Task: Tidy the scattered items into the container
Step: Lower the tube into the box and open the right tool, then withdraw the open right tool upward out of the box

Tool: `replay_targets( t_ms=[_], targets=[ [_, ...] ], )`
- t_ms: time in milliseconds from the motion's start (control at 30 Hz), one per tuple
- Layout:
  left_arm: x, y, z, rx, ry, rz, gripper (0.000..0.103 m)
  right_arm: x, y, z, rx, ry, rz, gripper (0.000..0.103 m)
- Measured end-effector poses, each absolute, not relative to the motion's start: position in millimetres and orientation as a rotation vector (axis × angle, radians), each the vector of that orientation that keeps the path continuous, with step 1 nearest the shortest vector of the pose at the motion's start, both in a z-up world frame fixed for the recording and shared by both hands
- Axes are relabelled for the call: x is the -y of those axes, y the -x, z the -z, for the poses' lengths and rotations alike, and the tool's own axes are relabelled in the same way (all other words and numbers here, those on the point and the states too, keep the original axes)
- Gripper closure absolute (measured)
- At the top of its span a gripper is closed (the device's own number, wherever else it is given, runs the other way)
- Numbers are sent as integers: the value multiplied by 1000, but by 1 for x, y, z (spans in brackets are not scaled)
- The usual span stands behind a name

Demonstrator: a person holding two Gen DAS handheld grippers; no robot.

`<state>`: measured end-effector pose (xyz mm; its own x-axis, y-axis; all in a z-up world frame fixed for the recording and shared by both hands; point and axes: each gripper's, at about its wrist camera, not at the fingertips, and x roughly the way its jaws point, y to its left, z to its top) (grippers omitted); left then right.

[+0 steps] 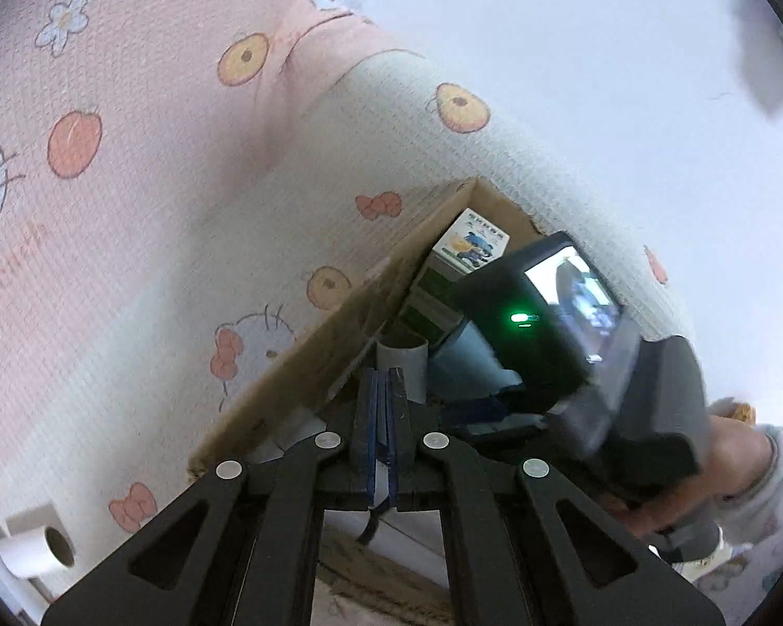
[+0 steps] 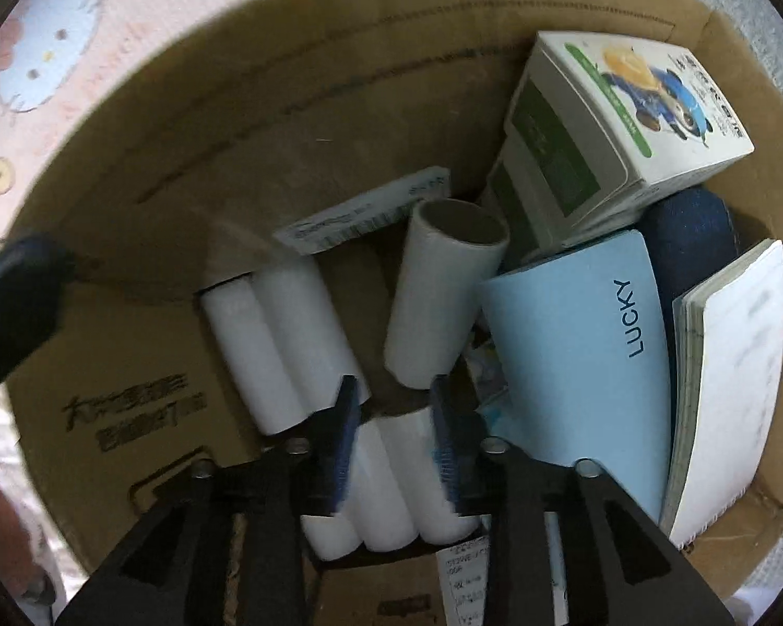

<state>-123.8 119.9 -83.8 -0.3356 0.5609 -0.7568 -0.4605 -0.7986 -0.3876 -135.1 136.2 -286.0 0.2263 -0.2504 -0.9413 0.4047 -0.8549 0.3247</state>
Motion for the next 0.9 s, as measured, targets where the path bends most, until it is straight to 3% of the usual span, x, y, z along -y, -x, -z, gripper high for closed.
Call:
replay_targets(
  t_ms=[33,67,167,267,500,633,900],
  targets=[
    [-116,126,84,161,1288,-2149,91,-134,136,289,-144,-2004,1684,58],
    [-116,131,87,202,1298,-2142,81,-133,136,292,-139,-2015,1685,55],
    [-104,134,89,337,1297,-2092,68,-127,136,297,-142,-2047,1714,55],
    [-96,133,86,375,1263,-2081,68,-118,137,297,-172,-2046,1762,54],
    [-100,131,78,199,1202,-2163,68,-102,135,301,-247,-2035,1857,50],
    [-89,133,81,258,1198,-2130,67,-98,132,302,-244,-2023,1866,42],
    [-85,129,83,270,1227,-2115,67,-110,122,291,-160,-1869,1781,44]
  ],
)
